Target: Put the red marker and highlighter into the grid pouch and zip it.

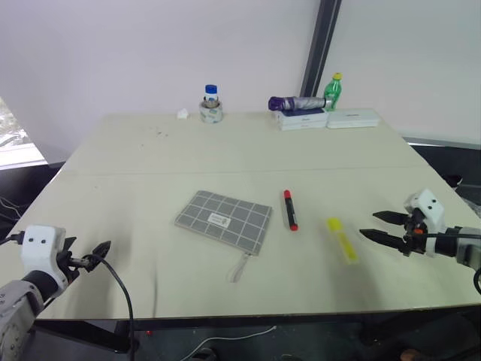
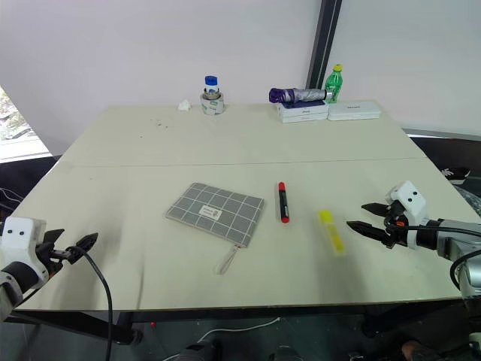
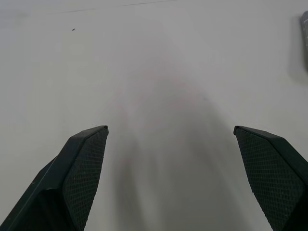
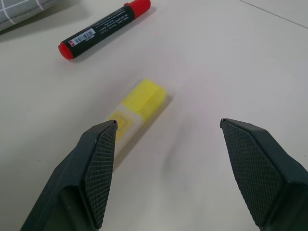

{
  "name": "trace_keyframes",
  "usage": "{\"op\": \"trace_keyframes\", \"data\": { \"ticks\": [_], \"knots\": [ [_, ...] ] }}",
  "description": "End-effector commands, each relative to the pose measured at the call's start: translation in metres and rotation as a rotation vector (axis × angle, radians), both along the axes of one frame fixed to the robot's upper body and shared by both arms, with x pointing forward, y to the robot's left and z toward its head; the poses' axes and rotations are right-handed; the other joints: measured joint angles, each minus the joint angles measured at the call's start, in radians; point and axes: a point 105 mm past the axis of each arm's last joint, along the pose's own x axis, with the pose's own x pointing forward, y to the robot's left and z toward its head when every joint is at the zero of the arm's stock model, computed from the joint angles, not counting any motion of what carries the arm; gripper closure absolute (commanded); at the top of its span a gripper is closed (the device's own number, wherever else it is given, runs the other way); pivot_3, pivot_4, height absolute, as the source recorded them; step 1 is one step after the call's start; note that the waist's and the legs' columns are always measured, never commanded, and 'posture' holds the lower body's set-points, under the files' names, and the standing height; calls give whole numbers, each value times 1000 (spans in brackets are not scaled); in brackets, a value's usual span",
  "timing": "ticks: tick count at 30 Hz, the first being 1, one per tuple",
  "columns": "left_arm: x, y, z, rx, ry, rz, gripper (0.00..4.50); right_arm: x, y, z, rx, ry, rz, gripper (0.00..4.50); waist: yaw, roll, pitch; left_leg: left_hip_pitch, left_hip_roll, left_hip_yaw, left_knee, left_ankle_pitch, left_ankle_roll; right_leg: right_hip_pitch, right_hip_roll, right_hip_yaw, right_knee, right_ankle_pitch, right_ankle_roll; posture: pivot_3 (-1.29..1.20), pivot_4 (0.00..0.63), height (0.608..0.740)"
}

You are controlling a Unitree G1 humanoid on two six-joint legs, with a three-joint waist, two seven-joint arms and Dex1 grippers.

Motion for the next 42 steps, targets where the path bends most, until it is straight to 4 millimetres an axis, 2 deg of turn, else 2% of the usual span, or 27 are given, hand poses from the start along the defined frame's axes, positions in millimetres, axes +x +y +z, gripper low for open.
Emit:
{"op": "trace_keyframes", "data": {
  "ticks": [1,5,13,17,22,28,31,36,39,42],
  "knots": [
    [-2,-1,16,43,-47,-17,95,2,0,10,-10,-35,10,955,0,0,0,0,0,0,0,0,0,0,0,0,0,0,0,0,150,740],
    [0,2,16,25,-48,5,95,3,2,10,-7,-40,14,955,0,0,0,0,0,0,0,0,0,0,0,0,0,0,0,0,150,740],
    [6,-9,19,47,-63,-50,95,11,15,19,-2,-94,30,955,-1,0,0,0,0,0,0,0,0,0,0,0,0,0,0,0,150,740],
    [13,-23,17,75,-70,-99,95,17,34,22,9,-123,74,955,-1,0,0,0,0,0,0,0,0,0,0,0,0,0,0,0,150,740],
    [26,-44,10,136,-60,-205,95,20,71,31,47,-178,146,955,1,0,0,0,0,0,0,0,0,0,1,0,0,0,1,0,150,740],
    [39,-55,8,189,-55,-290,95,22,102,35,74,-217,170,955,0,0,0,0,0,0,0,0,0,0,1,0,0,0,1,0,150,740],
    [47,-58,8,259,-62,-332,0,20,121,29,80,-201,194,1801,0,0,0,0,-1,0,0,0,0,0,1,0,0,1,1,0,150,740],
    [63,-57,11,443,-91,-388,0,17,148,18,79,-161,237,4465,-1,0,0,0,0,-1,0,0,0,-1,1,0,0,1,1,0,150,740],
    [74,-58,14,587,-124,-432,0,18,160,15,65,-156,246,4465,-1,0,0,0,-1,-1,-1,0,0,-1,1,0,0,1,1,0,150,740],
    [81,-63,13,680,-149,-486,0,20,163,8,26,-137,231,4465,0,0,0,0,-1,-1,-1,0,0,-1,1,0,0,1,1,0,150,740]
  ]
}}
